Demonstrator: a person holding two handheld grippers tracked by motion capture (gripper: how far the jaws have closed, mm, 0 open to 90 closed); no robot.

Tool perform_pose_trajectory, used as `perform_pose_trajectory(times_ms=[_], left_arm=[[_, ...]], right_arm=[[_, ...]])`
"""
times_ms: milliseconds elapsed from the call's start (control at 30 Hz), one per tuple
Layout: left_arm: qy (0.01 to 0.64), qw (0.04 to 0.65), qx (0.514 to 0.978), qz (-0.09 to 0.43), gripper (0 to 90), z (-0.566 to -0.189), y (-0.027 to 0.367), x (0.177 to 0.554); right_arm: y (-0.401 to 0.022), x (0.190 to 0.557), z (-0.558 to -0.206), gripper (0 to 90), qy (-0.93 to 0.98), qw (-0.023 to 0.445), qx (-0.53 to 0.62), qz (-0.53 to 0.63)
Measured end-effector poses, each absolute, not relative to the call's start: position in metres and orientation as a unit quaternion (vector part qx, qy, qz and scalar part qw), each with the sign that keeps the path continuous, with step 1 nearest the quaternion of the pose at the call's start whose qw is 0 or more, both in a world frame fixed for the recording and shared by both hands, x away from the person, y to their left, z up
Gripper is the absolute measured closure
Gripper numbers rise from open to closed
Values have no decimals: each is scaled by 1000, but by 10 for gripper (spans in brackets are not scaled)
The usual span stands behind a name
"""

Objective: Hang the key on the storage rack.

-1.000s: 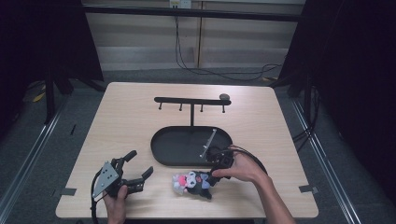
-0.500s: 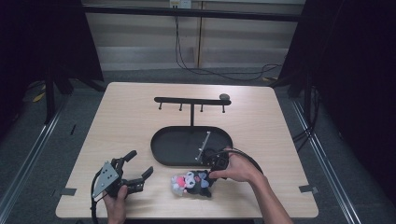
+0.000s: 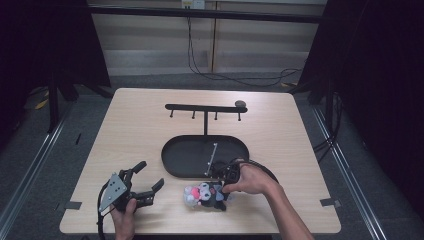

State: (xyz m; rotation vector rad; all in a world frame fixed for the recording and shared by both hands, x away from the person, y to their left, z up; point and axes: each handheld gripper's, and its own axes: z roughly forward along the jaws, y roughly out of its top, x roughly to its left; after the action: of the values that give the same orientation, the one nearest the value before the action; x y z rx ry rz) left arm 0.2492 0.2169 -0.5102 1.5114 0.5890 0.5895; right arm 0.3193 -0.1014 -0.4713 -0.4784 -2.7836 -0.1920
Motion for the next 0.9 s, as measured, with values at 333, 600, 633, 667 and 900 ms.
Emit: perform_pose_trajectory(times_ms=[333, 600, 633, 667, 900], left_arm=[[262, 651, 664, 259, 156, -510, 217, 249], [260, 651, 665, 258, 156, -510, 217, 249], [260, 651, 665, 259, 156, -510, 217, 249], [260, 650, 665, 259, 156, -510, 217, 249], [259, 651, 665, 259, 156, -510, 217, 249]], right_arm=[[-94, 322, -453, 872, -976, 136, -161, -54], [-93, 323, -423, 872, -979, 116, -156, -68], [-93, 324, -420, 872, -979, 114, -155, -67], [-93, 324, -418, 872, -980, 105, -157, -64], [-91, 327, -402, 872, -981, 96, -159, -63]])
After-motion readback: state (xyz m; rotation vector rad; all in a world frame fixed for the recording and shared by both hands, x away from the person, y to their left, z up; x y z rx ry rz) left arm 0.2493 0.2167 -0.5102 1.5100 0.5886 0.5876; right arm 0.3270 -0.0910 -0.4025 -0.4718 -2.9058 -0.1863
